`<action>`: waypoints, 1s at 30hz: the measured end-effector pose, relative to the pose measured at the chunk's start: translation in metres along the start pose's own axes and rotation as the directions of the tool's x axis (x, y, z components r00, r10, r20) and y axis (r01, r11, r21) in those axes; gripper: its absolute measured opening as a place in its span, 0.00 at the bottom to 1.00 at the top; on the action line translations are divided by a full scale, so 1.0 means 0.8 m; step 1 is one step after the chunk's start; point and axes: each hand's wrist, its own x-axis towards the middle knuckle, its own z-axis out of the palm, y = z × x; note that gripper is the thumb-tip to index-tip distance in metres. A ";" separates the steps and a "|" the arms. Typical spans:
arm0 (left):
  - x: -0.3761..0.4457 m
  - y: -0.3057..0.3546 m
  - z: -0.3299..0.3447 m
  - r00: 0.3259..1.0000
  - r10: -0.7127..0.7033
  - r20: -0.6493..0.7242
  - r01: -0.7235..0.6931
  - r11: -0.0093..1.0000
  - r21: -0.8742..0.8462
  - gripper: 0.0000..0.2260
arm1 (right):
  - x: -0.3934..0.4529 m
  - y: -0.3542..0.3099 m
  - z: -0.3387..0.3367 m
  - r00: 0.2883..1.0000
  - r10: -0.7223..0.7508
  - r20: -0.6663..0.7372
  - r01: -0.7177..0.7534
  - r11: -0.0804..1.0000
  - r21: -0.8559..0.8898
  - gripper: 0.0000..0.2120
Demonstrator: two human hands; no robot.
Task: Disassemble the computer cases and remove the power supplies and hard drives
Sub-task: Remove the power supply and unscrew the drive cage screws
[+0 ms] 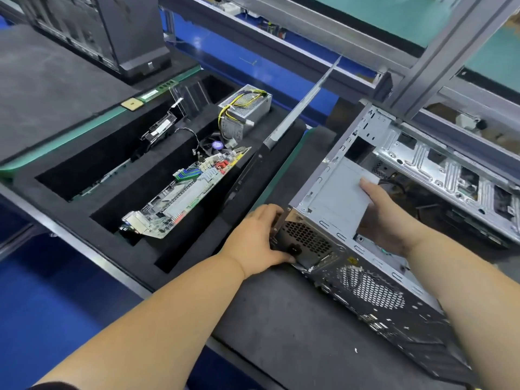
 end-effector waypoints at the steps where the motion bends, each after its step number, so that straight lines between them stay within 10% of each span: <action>1: 0.001 -0.002 -0.001 1.000 0.007 0.008 -0.006 1.000 -0.002 0.32 | 0.001 -0.001 0.001 1.000 0.000 -0.002 0.000 1.000 0.007 0.30; 15: -0.001 0.002 0.002 0.999 0.035 -0.011 -0.035 0.999 0.022 0.33 | 0.003 -0.005 0.005 0.993 -0.003 -0.117 0.005 1.000 0.011 0.24; 20: -0.004 0.005 0.004 0.999 0.009 -0.032 -0.007 0.999 0.041 0.31 | 0.004 -0.020 0.012 0.963 0.101 -0.248 -0.033 0.964 0.263 0.35; 23: -0.006 0.011 -0.001 0.999 -0.047 0.011 0.047 0.999 0.011 0.31 | -0.005 -0.016 0.004 0.905 0.216 -0.367 -0.095 0.942 0.321 0.25; 30: -0.004 0.050 -0.071 0.957 -0.130 0.259 0.168 0.977 -0.130 0.33 | -0.037 -0.007 0.010 0.887 0.435 0.155 -0.366 0.867 -0.337 0.09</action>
